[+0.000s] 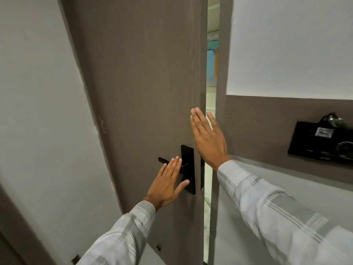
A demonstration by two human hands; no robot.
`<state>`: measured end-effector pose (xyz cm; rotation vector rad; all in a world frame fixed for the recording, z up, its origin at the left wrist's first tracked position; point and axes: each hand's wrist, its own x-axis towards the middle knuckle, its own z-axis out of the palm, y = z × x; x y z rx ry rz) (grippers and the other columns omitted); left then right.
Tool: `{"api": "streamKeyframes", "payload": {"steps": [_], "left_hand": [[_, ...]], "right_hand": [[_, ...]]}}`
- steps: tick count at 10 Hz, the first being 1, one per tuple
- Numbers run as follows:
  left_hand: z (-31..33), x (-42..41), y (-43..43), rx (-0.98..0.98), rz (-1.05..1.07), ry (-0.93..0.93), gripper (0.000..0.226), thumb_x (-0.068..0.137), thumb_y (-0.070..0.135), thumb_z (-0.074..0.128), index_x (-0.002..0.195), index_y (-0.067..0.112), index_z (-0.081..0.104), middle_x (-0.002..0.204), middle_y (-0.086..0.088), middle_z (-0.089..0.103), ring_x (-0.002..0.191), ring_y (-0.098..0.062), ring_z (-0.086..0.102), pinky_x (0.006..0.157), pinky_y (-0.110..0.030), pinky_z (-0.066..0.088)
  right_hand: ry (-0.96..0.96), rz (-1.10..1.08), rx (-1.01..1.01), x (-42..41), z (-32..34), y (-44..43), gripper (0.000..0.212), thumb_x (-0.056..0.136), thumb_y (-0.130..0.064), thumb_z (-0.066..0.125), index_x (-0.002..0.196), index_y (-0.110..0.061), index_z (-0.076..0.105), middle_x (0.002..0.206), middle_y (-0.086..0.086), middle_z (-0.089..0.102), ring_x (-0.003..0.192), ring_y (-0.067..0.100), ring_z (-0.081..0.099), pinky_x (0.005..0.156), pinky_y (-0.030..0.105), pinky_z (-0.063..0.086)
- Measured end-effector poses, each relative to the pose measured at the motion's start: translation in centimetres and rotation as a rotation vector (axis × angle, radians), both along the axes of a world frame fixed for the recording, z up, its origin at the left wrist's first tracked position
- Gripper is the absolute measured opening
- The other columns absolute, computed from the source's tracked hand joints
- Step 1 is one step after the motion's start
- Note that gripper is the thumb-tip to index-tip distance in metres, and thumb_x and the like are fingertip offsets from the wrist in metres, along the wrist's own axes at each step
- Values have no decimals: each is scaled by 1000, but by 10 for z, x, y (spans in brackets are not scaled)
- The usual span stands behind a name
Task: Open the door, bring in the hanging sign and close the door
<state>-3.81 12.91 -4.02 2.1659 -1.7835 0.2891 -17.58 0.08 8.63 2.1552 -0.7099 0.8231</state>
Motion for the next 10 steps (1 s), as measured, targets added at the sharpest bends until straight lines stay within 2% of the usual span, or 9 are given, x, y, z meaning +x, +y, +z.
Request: {"api": "streamKeyframes", "payload": {"steps": [1, 2, 4, 5, 6, 7, 8, 9, 10], "left_hand": [[2, 13, -24, 37, -61, -10, 77, 99, 62, 17, 156, 20, -11, 166, 2, -12, 153, -10, -14, 127, -35, -5], [1, 27, -50, 32, -116, -25, 76, 100, 60, 21, 156, 18, -10, 166, 0, -13, 153, -12, -14, 126, -35, -6], [-10, 39, -80, -10, -197, -5, 76, 99, 61, 20, 150, 22, -19, 161, 1, -23, 152, -15, -20, 125, -34, -10], [-10, 42, -91, 6, -209, 0, 76, 97, 64, 16, 150, 22, -20, 163, -1, -20, 152, -16, -20, 124, -35, -10], [-5, 43, -103, 50, -220, 34, 78, 97, 64, 16, 154, 19, -13, 166, -5, -13, 153, -18, -17, 123, -35, -10], [4, 46, -111, 103, -245, 70, 78, 97, 64, 17, 156, 18, -7, 167, -6, -8, 154, -20, -13, 123, -36, -8], [17, 54, -115, 155, -264, 55, 79, 96, 67, 14, 156, 19, -6, 168, -6, -5, 154, -20, -10, 123, -38, -8], [39, 60, -114, 80, -272, -25, 78, 96, 66, 12, 156, 19, -6, 168, -6, -5, 154, -19, -10, 121, -40, -11], [89, 69, -112, -184, -246, -116, 77, 95, 66, 6, 156, 21, -3, 168, -7, -2, 154, -21, -9, 120, -43, -13]], "right_hand": [[67, -107, 44, 1, 14, -12, 57, 106, -26, 34, 155, 1, 21, 165, 16, 15, 155, 27, 9, 121, 43, -9], [117, -204, 82, 9, 23, -24, 59, 104, -26, 29, 155, 2, 20, 165, 18, 13, 155, 28, 6, 119, 44, -16], [131, -340, 112, 27, 26, -30, 61, 103, -29, 25, 154, 4, 18, 165, 22, 11, 154, 33, 5, 123, 45, -10], [145, -394, 133, 35, 30, -32, 61, 104, -29, 26, 153, 5, 20, 164, 24, 11, 154, 35, 5, 126, 47, -6], [211, -475, 172, 42, 41, -32, 59, 104, -31, 27, 151, 4, 29, 163, 25, 14, 154, 37, 8, 126, 48, -5], [244, -513, 180, 48, 53, -30, 55, 104, -30, 29, 144, 2, 46, 161, 26, 21, 152, 37, 17, 125, 49, -9], [245, -533, 195, 52, 63, -26, 53, 104, -30, 28, 141, 1, 50, 159, 29, 27, 150, 35, 27, 124, 49, -12], [220, -537, 220, 58, 70, -19, 51, 102, -23, 30, 143, 5, 42, 153, 30, 39, 144, 34, 39, 125, 47, -10], [76, -401, 181, 55, 93, -15, 55, 99, -20, 37, 149, 1, 34, 154, 26, 39, 148, 34, 30, 125, 45, -6]]}}
